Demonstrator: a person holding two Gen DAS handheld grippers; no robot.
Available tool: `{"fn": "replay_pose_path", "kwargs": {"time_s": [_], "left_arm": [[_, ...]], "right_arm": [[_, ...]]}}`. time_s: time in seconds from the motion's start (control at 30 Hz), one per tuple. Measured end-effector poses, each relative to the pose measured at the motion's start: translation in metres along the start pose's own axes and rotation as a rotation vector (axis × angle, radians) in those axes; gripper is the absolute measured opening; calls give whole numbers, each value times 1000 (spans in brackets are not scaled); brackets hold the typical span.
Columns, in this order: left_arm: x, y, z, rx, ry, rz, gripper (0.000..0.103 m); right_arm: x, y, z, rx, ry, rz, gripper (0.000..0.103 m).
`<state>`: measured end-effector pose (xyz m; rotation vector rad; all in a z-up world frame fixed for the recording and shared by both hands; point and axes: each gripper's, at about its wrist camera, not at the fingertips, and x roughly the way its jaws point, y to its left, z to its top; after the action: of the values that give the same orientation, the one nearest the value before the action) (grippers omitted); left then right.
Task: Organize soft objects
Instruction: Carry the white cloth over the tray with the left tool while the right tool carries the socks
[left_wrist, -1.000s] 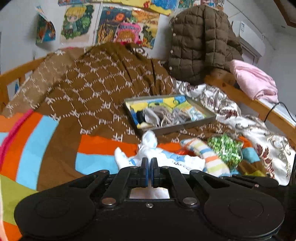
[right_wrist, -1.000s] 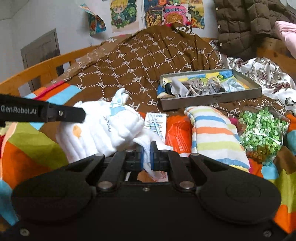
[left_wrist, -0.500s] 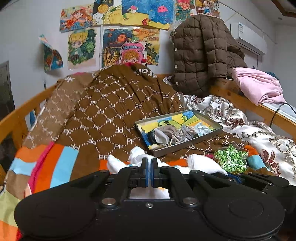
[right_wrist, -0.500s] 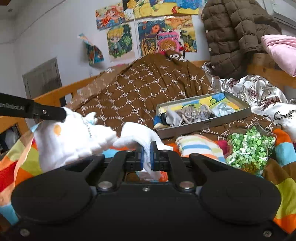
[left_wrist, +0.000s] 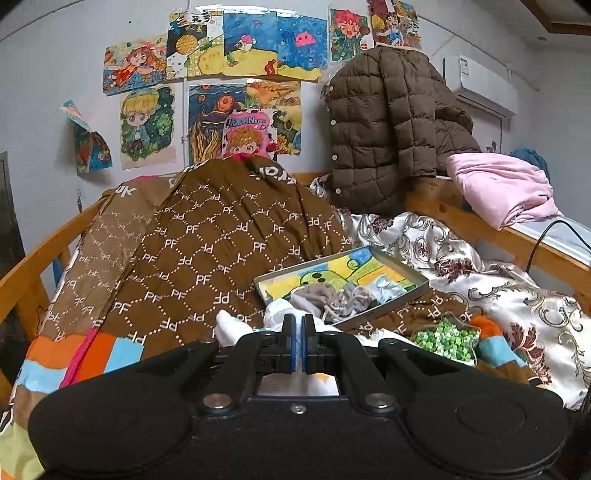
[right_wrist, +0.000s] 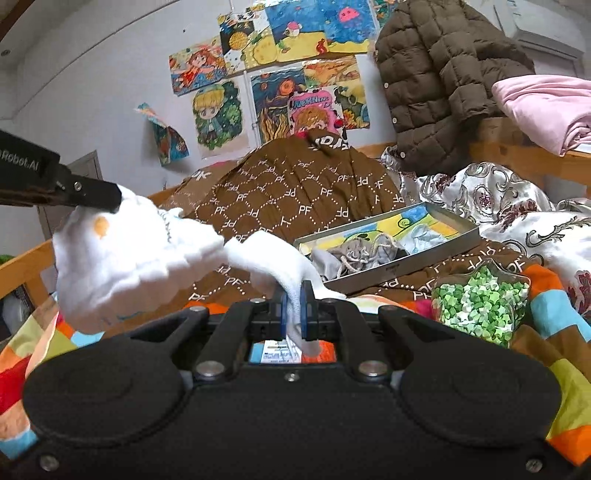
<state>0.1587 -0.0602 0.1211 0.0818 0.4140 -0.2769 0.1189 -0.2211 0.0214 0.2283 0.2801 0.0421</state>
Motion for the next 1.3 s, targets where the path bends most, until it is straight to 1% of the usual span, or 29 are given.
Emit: {"fn": "replay_pose_path", "kwargs": {"time_s": [0.2,0.37,0.53,0.7,0.77,0.83,0.97,1.07,1.13,1.23,1.3], "left_arm": [[21,-7,15,23,-7,-9,1],[53,-9,29,17,-4,-14,1],[93,-15,43,23,-5,-14,1],[142,-21,55,-2,-4,-17,1],[164,-26,59,8,2,-7,1],[187,-30,61,11,5,7,1],[238,-35,63,-13,23,19,1],[270,-38,62,-10,22,36,2],[289,-38,61,-12,11,38,2],[317,-38,61,-46,4,47,2],[337,-38,60,-68,16,59,2]], "right_arm": [[1,-12,8,34,-50,-18,2],[9,-27,19,68,-108,-40,2],[34,-43,27,83,-109,-54,2],[78,-63,46,128,-109,-56,2],[96,-72,53,132,-105,-63,2],[114,-83,59,149,-83,-61,2],[149,-110,72,230,-44,-57,2],[170,-122,70,298,-27,-42,2],[187,-129,68,318,-19,-44,2],[211,-144,64,356,-1,-48,2],[223,-156,63,402,8,-43,2]]}}
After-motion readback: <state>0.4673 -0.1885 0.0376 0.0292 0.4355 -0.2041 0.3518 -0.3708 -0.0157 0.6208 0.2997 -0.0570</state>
